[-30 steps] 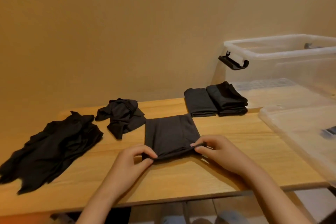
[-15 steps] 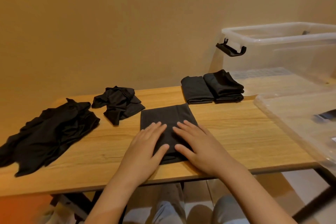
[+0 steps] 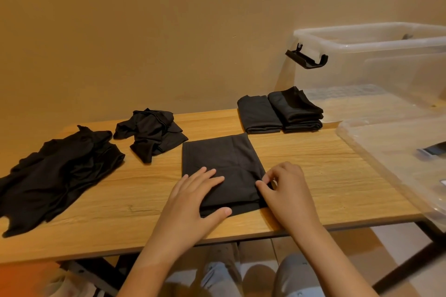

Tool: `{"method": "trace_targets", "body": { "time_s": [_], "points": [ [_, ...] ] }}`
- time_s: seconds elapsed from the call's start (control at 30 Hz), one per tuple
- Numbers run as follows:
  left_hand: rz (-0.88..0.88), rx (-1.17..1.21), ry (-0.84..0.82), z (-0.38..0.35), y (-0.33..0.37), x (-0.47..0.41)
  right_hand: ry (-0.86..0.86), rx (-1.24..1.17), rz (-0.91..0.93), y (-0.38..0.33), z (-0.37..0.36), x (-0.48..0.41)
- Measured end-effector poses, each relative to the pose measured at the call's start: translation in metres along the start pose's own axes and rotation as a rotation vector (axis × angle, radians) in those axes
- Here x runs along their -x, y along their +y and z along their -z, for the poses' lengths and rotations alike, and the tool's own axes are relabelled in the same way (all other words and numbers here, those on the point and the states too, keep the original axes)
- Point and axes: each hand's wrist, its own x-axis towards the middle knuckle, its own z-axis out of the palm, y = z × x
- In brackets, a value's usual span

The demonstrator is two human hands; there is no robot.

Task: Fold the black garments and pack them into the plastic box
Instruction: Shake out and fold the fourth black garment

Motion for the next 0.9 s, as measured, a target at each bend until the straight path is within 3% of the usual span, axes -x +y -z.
{"method": "trace_targets", "body": {
  "time_s": [0.3,0.43,0.53,0.63,0.7,0.8,0.9],
  "points": [
    [-0.003,0.025,0.023,0.001,0.001,0.002,-0.094,-0.194,-0.197,-0.003,0.020,-0.014],
    [0.009,0.020,0.025,0.001,0.001,0.002,-0.227,-0.281,-0.262,-0.004,0.026,-0.019],
    [0.013,0.015,0.032,0.002,0.001,0.004,-0.243,-0.245,-0.264,-0.007,0.027,-0.027],
    [0.028,0.012,0.089,0.001,0.002,0.004,-0.143,-0.142,-0.155,-0.008,0.018,-0.048],
    [0.067,0.026,0.135,0.000,0.003,0.004,-0.141,-0.133,0.034,-0.010,0.009,-0.069],
    [0.122,0.016,0.150,-0.002,0.003,0.004,-0.376,0.050,0.324,-0.008,-0.008,-0.097],
    [0.165,0.065,0.165,-0.001,0.003,0.004,-0.622,0.274,0.318,0.011,-0.019,-0.110]
  ]
}}
